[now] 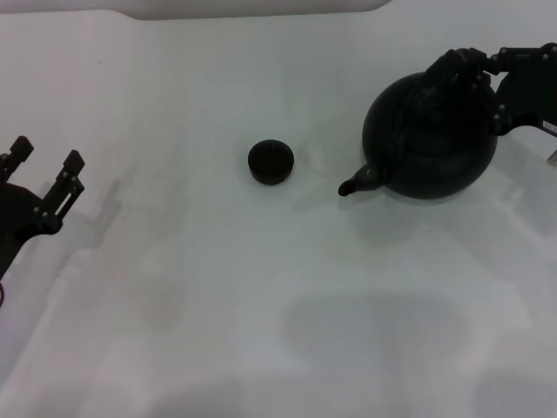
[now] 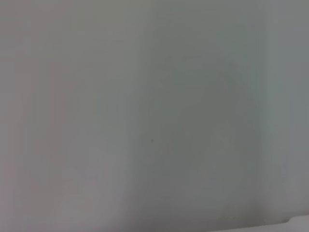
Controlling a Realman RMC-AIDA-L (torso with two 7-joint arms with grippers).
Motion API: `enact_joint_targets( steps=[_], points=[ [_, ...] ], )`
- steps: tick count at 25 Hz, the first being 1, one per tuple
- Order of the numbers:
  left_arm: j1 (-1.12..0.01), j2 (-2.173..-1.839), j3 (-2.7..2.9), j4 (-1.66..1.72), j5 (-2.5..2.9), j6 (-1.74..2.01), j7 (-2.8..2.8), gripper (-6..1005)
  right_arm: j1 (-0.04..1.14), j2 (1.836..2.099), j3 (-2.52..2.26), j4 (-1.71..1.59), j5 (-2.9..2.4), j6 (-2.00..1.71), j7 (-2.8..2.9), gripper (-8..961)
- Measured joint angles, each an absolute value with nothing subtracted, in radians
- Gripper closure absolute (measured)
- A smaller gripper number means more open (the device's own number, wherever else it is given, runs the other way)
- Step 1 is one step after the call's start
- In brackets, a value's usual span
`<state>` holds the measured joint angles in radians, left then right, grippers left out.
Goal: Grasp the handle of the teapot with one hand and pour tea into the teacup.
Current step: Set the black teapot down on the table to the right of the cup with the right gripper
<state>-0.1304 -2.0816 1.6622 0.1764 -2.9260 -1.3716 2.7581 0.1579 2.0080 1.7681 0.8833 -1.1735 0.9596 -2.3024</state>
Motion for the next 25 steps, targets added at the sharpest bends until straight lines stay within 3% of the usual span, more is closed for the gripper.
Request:
enact_joint_targets(
  steps=[15, 17, 25],
  points=[
    [-0.130, -2.082, 1.662, 0.181, -2.925, -1.373, 2.757, 293, 0.179, 2.007, 1.788, 0.847, -1.173, 0.954, -2.334, 823],
    [-0.130, -2.082, 1.662, 0.183, -2.925, -1.373, 2.757, 293, 0.188, 2.006, 1.794, 0.833, -1.173, 0.954, -2.334, 757],
    [-0.132, -2.083, 1.661, 0.184, -2.927, -1.373, 2.754, 293, 0.218, 2.004, 1.811, 0.779, -1.178, 0.961, -2.351, 738]
  ],
)
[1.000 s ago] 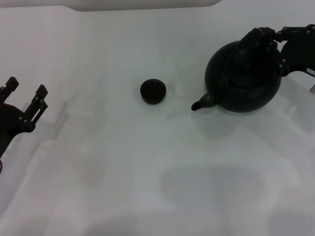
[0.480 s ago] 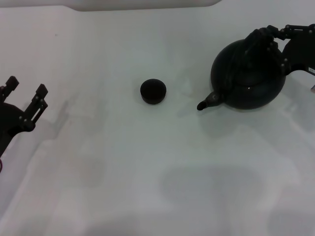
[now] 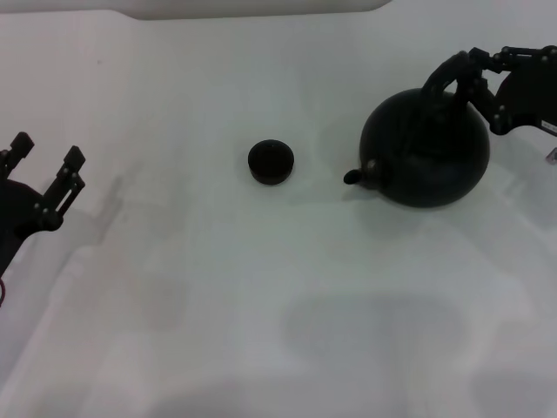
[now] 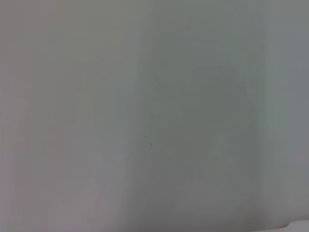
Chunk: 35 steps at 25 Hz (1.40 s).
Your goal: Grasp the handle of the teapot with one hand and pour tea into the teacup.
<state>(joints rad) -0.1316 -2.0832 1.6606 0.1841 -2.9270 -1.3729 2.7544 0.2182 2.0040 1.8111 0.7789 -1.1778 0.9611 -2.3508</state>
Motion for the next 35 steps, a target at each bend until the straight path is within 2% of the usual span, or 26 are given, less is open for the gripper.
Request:
enact_joint_targets(
  steps=[14, 20, 25, 28, 35],
  points=[
    [-0.134, -2.083, 1.660, 0.177, -2.927, -1.371, 2.753, 294, 0.221, 2.004, 1.853, 0.733, -1.174, 0.972, -2.361, 647],
    [-0.131, -2.082, 1.654, 0.176, -2.927, -1.366, 2.753, 294, 0.204, 2.002, 1.929, 0.691, -1.174, 1.023, -2.388, 529],
    [-0.122, -2.082, 1.635, 0.176, -2.928, -1.371, 2.752, 294, 0.177, 2.003, 2.057, 0.642, -1.173, 1.153, -2.441, 274],
    [-0.119, -2.082, 1.630, 0.176, -2.928, -1.376, 2.752, 294, 0.153, 2.002, 2.121, 0.624, -1.173, 1.202, -2.466, 169],
    [-0.106, -2.083, 1.555, 0.164, -2.929, -1.392, 2.719, 294, 0.128, 2.008, 2.280, 0.463, -1.029, 1.273, -2.595, 172]
  ],
)
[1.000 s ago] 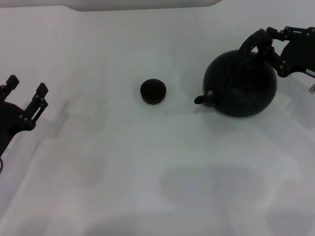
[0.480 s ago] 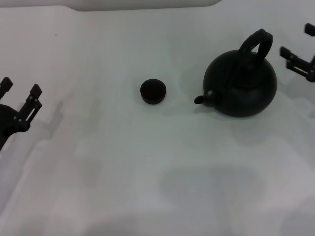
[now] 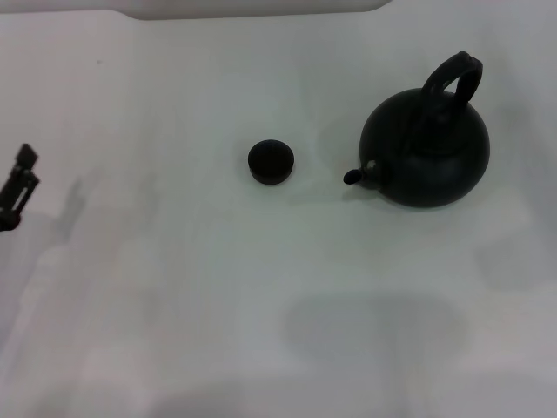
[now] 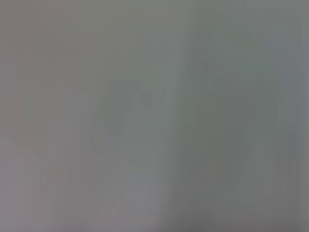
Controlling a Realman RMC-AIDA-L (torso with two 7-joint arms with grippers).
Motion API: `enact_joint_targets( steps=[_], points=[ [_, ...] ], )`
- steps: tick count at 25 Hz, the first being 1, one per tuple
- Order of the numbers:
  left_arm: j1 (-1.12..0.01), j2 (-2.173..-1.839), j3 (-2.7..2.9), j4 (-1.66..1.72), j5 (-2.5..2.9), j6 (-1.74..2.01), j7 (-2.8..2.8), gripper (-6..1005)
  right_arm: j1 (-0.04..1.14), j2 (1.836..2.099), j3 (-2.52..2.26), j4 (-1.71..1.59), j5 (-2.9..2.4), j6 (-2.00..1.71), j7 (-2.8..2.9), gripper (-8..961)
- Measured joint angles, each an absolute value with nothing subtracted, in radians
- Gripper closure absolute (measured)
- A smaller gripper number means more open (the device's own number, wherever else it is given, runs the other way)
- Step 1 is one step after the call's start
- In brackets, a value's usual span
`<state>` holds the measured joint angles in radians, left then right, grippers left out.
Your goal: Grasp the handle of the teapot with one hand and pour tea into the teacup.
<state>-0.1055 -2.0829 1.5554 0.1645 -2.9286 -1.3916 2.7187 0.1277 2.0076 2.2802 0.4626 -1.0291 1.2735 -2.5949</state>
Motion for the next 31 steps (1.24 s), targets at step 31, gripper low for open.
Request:
enact_joint_targets(
  steps=[31],
  points=[
    [-0.142, -2.068, 1.171, 0.157, -2.925, -1.486, 2.698, 293, 0.126, 2.022, 2.307, 0.266, -0.682, 1.270, -2.599, 178]
  ],
)
